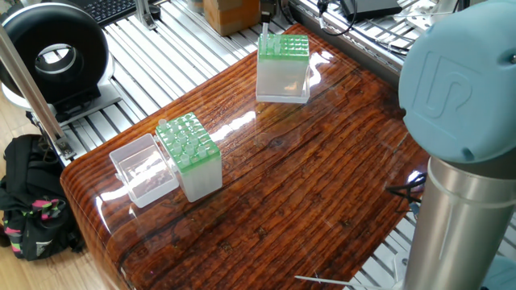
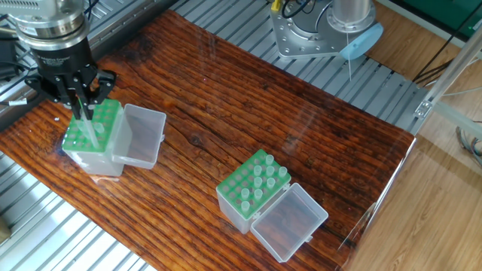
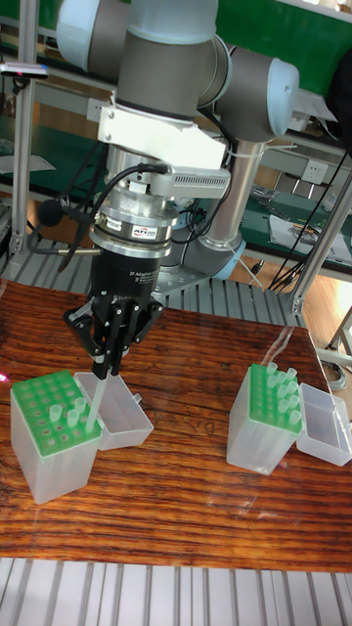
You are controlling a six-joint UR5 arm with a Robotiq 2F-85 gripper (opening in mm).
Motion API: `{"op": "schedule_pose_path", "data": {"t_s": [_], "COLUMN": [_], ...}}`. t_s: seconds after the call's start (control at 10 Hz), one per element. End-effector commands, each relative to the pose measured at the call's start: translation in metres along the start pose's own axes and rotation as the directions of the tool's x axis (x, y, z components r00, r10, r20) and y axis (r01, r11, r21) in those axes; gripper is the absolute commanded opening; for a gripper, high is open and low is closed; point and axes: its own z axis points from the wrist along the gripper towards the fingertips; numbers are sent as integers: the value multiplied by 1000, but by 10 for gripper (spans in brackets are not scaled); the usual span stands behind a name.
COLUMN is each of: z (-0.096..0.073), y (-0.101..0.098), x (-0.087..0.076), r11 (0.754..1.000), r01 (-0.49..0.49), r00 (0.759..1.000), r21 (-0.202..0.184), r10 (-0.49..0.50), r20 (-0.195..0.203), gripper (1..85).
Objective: Transfer all large pipette tips from one holder to another
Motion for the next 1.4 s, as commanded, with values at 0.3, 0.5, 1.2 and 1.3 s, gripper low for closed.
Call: {"op": "schedule_pose_path", "data": {"t_s": [0.3, 0.5, 1.2, 1.3], "z": [-7, -22, -57, -59], "y": [7, 15, 12, 13], "x": [4, 3, 3, 3], "r11": [1000, 999, 999, 999], "r01": [-11, -13, 4, 2], "r00": [1000, 1000, 999, 999], "r21": [-25, -51, -46, -47], "r10": [11, 12, -6, -4], "r20": [-11, -9, -39, -41], "gripper": [10, 10, 10, 10]}}
